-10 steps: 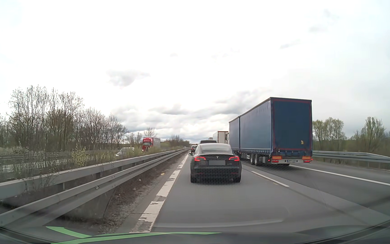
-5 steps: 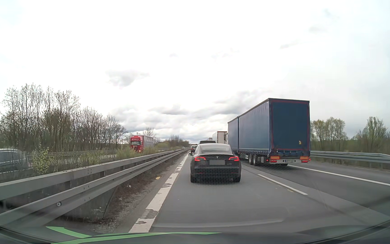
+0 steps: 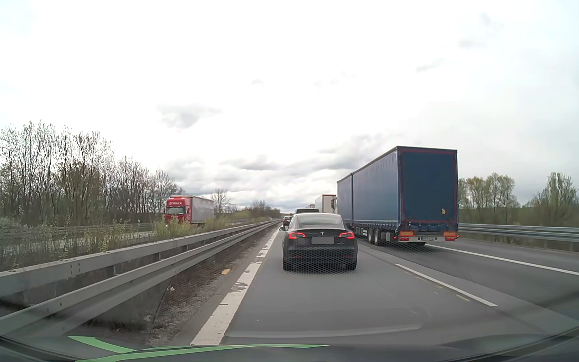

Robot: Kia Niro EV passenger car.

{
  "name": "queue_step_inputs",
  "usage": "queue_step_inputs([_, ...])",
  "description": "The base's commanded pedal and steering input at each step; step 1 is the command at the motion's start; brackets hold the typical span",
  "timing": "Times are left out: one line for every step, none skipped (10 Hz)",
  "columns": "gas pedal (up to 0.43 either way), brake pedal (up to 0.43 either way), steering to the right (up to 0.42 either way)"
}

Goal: Follow the waypoints while adhering to traffic rules and regulations

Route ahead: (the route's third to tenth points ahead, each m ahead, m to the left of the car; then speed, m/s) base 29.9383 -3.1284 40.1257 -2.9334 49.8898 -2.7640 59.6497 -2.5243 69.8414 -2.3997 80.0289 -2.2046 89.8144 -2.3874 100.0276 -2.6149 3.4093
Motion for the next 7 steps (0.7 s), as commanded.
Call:
queue_step_inputs([0.047,0.0,-0.001])
queue_step_inputs([0.059,0.0,-0.002])
queue_step_inputs([0.059,0.0,-0.003])
queue_step_inputs([0.059,0.0,-0.004])
queue_step_inputs([0.067,0.0,-0.003])
queue_step_inputs([0.067,0.0,-0.003])
queue_step_inputs([0.067,0.0,-0.003])
